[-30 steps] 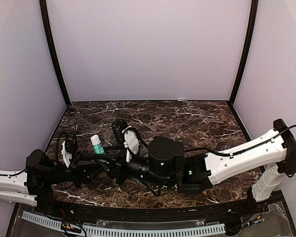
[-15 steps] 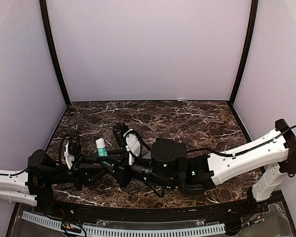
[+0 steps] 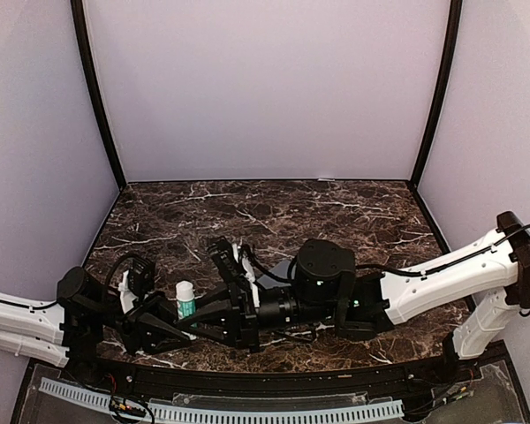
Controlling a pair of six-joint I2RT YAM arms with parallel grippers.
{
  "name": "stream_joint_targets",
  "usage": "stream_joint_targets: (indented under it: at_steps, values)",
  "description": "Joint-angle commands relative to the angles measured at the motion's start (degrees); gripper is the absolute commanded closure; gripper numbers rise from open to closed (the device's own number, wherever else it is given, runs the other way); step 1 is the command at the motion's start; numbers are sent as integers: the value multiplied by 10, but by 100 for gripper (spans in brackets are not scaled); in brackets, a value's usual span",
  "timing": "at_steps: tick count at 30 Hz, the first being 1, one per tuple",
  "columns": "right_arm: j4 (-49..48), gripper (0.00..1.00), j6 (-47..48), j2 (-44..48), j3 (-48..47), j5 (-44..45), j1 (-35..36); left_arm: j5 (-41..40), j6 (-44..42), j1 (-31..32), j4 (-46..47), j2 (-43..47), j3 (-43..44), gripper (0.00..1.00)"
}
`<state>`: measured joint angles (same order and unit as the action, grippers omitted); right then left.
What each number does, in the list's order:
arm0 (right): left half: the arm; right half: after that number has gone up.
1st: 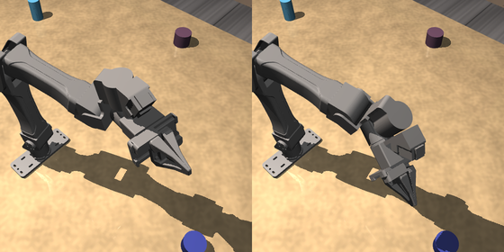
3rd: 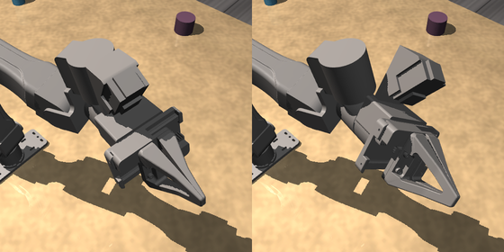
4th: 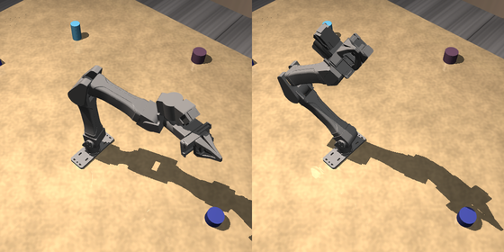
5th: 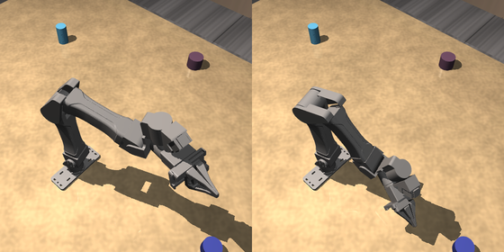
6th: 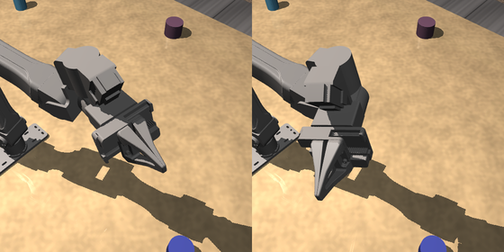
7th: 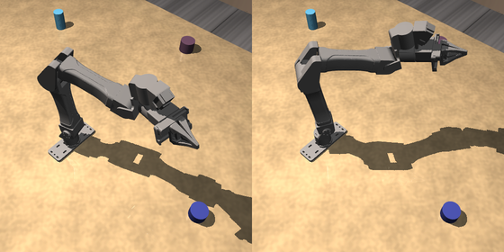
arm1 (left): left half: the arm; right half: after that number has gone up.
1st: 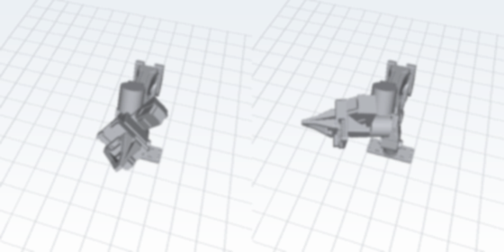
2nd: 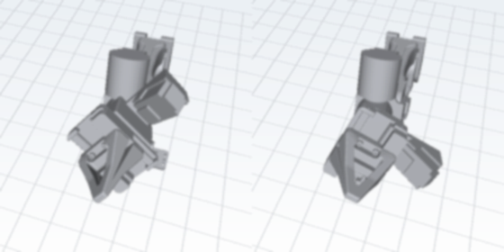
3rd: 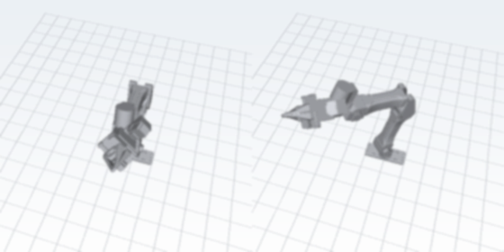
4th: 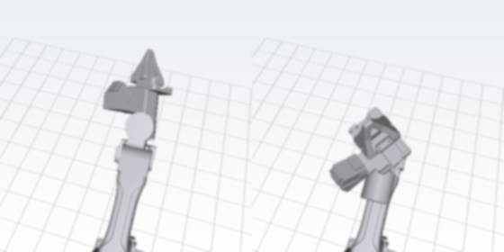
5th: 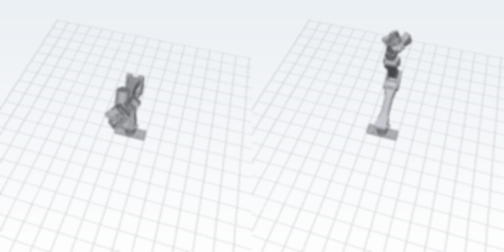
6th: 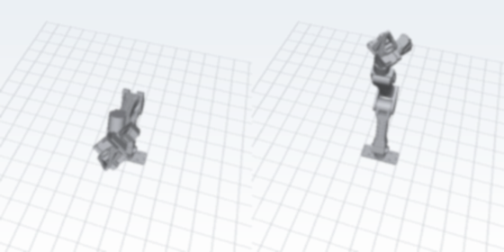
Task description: Place the letter into the envelope and seal it
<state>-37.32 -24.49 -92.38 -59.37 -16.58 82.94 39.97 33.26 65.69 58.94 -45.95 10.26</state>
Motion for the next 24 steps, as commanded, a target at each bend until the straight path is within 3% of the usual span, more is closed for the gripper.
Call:
stream_joint_targets:
  at_steps: [1, 4, 7, 11, 18, 24]
  values:
    - [-36, 100, -19, 3, 4, -43, -12, 63, 1, 3, 75, 5, 8, 100]
    - [-28, 100, -19, 18, 14, -23, -14, 28, -12, 2, 26, 16, 14, 90]
    - [3, 100, -13, 49, 27, 9, -22, -11, -21, 2, -36, 38, 31, 63]
    - [104, 100, 18, 96, 23, 60, -27, -71, -40, 2, -137, 65, 52, 45]
    - [340, 100, 73, 117, -36, 102, -29, -147, -65, 2, -210, 88, 61, 36]
    - [431, 100, 100, 99, -65, 67, -24, -170, -73, 2, -220, 79, 64, 34]
